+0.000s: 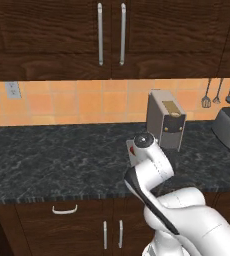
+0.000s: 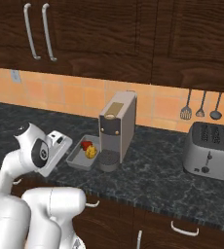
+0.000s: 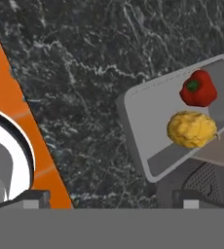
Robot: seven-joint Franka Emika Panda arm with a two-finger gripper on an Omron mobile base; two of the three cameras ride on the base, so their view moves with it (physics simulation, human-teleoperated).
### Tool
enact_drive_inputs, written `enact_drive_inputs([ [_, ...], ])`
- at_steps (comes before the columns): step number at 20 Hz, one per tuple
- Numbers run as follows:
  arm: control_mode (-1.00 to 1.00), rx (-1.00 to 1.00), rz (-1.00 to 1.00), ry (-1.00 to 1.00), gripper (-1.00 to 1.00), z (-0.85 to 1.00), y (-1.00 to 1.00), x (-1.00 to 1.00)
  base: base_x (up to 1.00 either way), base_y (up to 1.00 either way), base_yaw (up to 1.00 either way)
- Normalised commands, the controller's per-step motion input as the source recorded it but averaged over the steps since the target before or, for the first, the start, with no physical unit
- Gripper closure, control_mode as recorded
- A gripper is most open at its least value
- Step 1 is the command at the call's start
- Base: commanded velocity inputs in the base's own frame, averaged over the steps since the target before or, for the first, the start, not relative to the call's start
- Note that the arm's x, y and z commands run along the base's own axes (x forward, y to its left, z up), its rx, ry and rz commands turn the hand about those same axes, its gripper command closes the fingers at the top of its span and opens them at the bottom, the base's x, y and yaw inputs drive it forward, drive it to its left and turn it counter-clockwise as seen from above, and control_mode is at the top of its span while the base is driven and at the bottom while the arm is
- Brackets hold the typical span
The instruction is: Take the meat container that has the chicken drumstick and place it on the second highest rack of the freezer. Then take the vegetable container that has the squash and bell pepper and place it on the highest rack of the freezer.
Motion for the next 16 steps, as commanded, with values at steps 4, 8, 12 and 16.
enact_drive_inputs([
  [4,-1.0,0.0,0.0,0.12,-1.0,-0.28,0.03,0.52,0.0,0.0,0.0],
  [8,-1.0,0.0,0.0,0.11,-1.0,-0.47,0.01,0.33,0.0,0.0,0.0],
  [12,-1.0,0.0,0.0,0.04,-1.0,-0.52,0.0,0.34,0.0,0.0,0.0],
  [16,-1.0,0.0,0.0,0.04,-1.0,-0.56,0.0,0.39,0.0,0.0,0.0],
])
